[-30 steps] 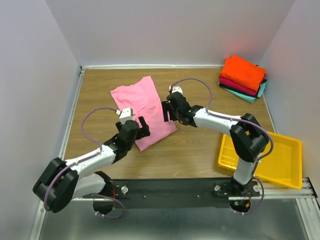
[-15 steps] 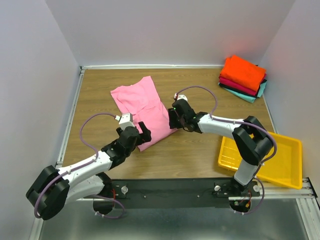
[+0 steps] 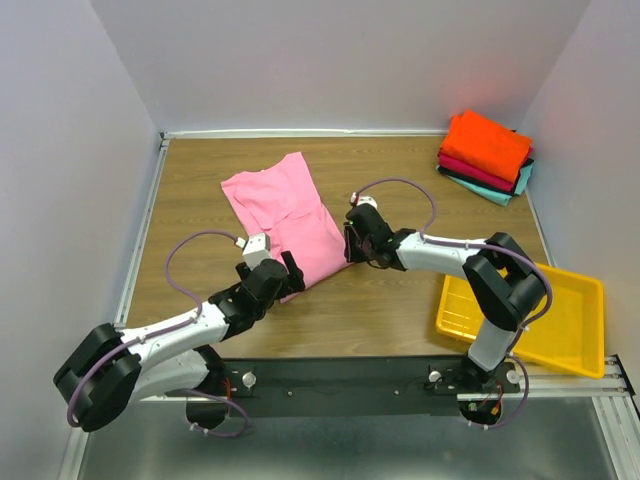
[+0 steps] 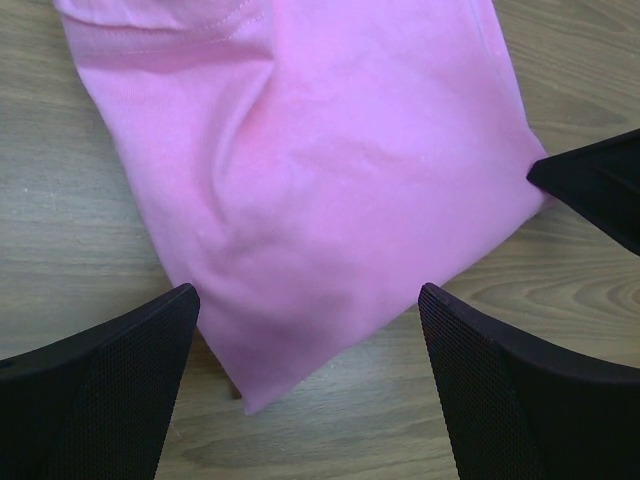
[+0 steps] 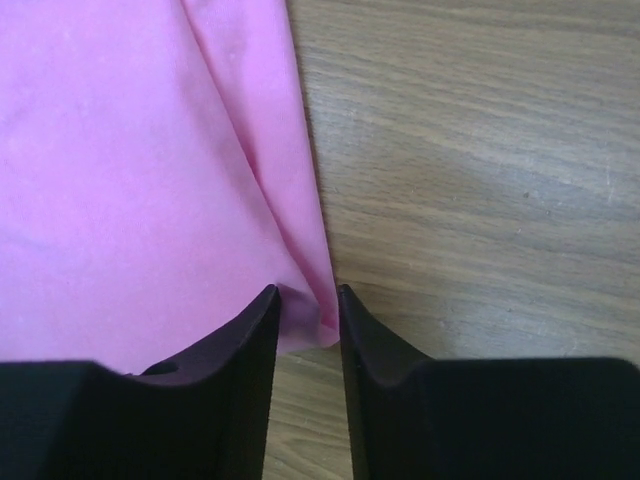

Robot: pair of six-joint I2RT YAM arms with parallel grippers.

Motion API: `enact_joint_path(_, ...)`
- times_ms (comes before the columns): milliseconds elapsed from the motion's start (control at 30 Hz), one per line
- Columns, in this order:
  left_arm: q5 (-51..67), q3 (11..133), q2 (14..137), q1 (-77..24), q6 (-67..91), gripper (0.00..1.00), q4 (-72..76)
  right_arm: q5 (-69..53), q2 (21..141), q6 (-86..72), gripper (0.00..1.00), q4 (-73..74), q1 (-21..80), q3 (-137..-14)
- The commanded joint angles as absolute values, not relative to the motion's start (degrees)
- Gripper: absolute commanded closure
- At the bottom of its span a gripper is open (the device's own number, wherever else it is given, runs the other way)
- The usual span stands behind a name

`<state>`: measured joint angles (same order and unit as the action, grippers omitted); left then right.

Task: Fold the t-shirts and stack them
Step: Fold the tshirt

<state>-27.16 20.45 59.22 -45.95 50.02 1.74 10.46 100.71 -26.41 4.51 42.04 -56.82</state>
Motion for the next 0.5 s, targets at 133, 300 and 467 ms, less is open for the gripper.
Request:
enact_joint_path(133, -32.4, 22.8, 62.0, -49.0, 54.0, 0.02, -3.0, 9.1, 97.7, -27.9, 0.68, 3.8, 41.9, -54.3)
enact_joint_path(300, -34.1, 24.1, 63.5, -50.4, 56.1, 0.02, -5.5, 8.4, 96.9, -28.7, 0.68, 3.8, 41.8, -52.9)
enact_joint_path(467, -34.9, 24.3, 64.2, -52.0, 58.0, 0.02, -7.0, 7.3, 97.6, -29.0, 0.65, 3.7, 41.8, -51.7)
